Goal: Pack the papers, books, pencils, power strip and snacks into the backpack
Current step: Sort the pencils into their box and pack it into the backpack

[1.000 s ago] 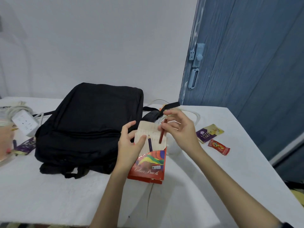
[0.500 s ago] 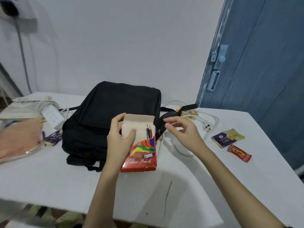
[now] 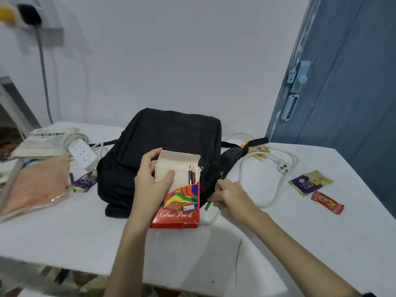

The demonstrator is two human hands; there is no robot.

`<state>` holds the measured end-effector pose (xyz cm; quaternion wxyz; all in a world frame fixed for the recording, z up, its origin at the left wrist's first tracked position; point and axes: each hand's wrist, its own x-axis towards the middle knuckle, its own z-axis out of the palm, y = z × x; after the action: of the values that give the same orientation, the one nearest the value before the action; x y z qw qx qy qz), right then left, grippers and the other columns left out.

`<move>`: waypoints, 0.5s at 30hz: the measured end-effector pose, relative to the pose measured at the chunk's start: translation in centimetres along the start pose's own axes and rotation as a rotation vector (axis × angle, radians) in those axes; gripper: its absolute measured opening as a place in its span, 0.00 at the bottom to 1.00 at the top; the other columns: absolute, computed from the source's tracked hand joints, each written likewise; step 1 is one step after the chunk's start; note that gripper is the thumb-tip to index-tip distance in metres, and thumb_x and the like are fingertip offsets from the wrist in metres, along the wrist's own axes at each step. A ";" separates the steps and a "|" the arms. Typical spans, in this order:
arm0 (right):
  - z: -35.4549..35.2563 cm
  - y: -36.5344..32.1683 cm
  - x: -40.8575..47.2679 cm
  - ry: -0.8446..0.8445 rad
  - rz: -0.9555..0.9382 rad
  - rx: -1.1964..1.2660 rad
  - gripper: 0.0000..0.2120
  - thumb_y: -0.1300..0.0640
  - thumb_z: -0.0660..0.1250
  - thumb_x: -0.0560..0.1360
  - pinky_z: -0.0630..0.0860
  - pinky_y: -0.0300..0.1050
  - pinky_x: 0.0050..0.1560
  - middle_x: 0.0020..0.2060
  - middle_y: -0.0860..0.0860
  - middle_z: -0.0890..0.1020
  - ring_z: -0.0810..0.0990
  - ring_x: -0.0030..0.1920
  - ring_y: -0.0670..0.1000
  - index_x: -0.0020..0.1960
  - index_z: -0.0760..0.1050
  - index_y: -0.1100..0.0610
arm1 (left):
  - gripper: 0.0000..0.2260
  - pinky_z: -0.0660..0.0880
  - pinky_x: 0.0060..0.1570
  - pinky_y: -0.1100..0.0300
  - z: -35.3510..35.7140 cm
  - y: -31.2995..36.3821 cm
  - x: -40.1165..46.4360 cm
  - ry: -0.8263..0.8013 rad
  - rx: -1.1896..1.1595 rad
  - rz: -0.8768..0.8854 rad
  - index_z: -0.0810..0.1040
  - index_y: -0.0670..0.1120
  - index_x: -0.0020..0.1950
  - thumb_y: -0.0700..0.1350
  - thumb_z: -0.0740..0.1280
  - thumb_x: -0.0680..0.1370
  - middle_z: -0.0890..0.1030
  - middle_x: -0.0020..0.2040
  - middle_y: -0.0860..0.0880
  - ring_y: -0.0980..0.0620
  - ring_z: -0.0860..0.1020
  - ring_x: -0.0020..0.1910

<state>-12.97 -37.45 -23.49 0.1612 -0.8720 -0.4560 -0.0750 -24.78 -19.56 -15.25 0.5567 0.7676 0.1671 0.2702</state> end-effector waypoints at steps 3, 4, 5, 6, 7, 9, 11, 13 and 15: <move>-0.4 -0.2 0.0 -0.073 0.005 0.001 0.05 0.60 0.69 0.71 0.68 0.46 0.46 0.44 0.50 0.78 0.76 0.48 0.53 0.44 0.81 0.54 | 0.21 0.75 0.31 0.72 0.1 -0.3 0.1 -0.012 -0.014 -0.001 0.66 0.52 0.65 0.38 0.67 0.76 0.74 0.45 0.64 0.73 0.77 0.40; -0.4 -0.2 -0.1 -0.082 -0.001 0.006 0.06 0.60 0.68 0.72 0.70 0.48 0.48 0.47 0.49 0.78 0.76 0.50 0.53 0.47 0.81 0.54 | 0.21 0.75 0.31 0.72 0.1 -0.4 0.2 -0.022 0.007 0.013 0.65 0.52 0.65 0.38 0.67 0.76 0.74 0.45 0.65 0.74 0.76 0.40; -0.4 -0.3 -0.2 -0.082 -0.004 0.006 0.08 0.61 0.67 0.73 0.70 0.50 0.50 0.49 0.48 0.79 0.75 0.52 0.53 0.50 0.80 0.53 | 0.22 0.75 0.31 0.73 0.1 -0.4 0.2 -0.040 0.029 0.028 0.65 0.53 0.66 0.39 0.67 0.76 0.73 0.45 0.65 0.74 0.76 0.40; -0.4 -0.3 -0.3 -0.082 0.000 0.006 0.09 0.61 0.67 0.73 0.70 0.50 0.51 0.51 0.48 0.78 0.74 0.54 0.52 0.52 0.80 0.52 | 0.22 0.74 0.31 0.73 0.1 -0.3 0.3 -0.058 0.041 0.036 0.64 0.53 0.66 0.40 0.67 0.76 0.72 0.46 0.66 0.74 0.76 0.41; -0.4 -0.4 -0.5 -0.081 0.011 0.000 0.10 0.60 0.66 0.74 0.68 0.49 0.51 0.52 0.48 0.78 0.73 0.55 0.52 0.54 0.79 0.51 | 0.22 0.74 0.31 0.73 0.1 -0.3 0.3 -0.072 0.039 0.033 0.64 0.54 0.66 0.40 0.67 0.76 0.72 0.46 0.66 0.72 0.77 0.41; -0.7 -0.6 -0.5 -0.073 0.012 -0.039 0.09 0.59 0.65 0.75 0.64 0.47 0.51 0.51 0.49 0.76 0.71 0.55 0.52 0.54 0.79 0.50 | 0.22 0.74 0.31 0.73 0.3 -0.2 0.3 -0.086 0.030 0.024 0.64 0.54 0.66 0.41 0.67 0.76 0.71 0.47 0.67 0.69 0.77 0.42; -1.2 -0.9 -0.2 -0.093 -0.003 -0.101 0.07 0.58 0.64 0.75 0.63 0.47 0.51 0.50 0.48 0.75 0.70 0.55 0.52 0.50 0.79 0.50 | 0.21 0.75 0.31 0.73 0.4 -0.2 0.2 -0.090 0.036 0.031 0.64 0.55 0.65 0.41 0.67 0.76 0.72 0.47 0.67 0.68 0.78 0.42; -1.5 -1.0 -0.1 -0.136 -0.006 -0.118 0.08 0.58 0.63 0.76 0.61 0.46 0.51 0.50 0.46 0.77 0.70 0.56 0.51 0.51 0.78 0.51 | 0.20 0.75 0.32 0.73 0.6 -0.2 0.2 -0.096 0.016 0.035 0.64 0.57 0.64 0.41 0.66 0.77 0.72 0.47 0.67 0.72 0.76 0.42; -1.4 -0.8 -0.1 -0.151 0.000 -0.113 0.10 0.57 0.63 0.76 0.60 0.47 0.51 0.52 0.45 0.79 0.71 0.57 0.50 0.56 0.78 0.50 | 0.20 0.75 0.32 0.73 0.7 -0.3 0.2 -0.097 -0.004 0.023 0.64 0.57 0.63 0.41 0.66 0.77 0.72 0.47 0.67 0.71 0.77 0.42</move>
<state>-13.67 -37.65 -22.05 0.0772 -0.8830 -0.4617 -0.0347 -24.13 -19.87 -15.68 0.5627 0.7805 0.1303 0.2393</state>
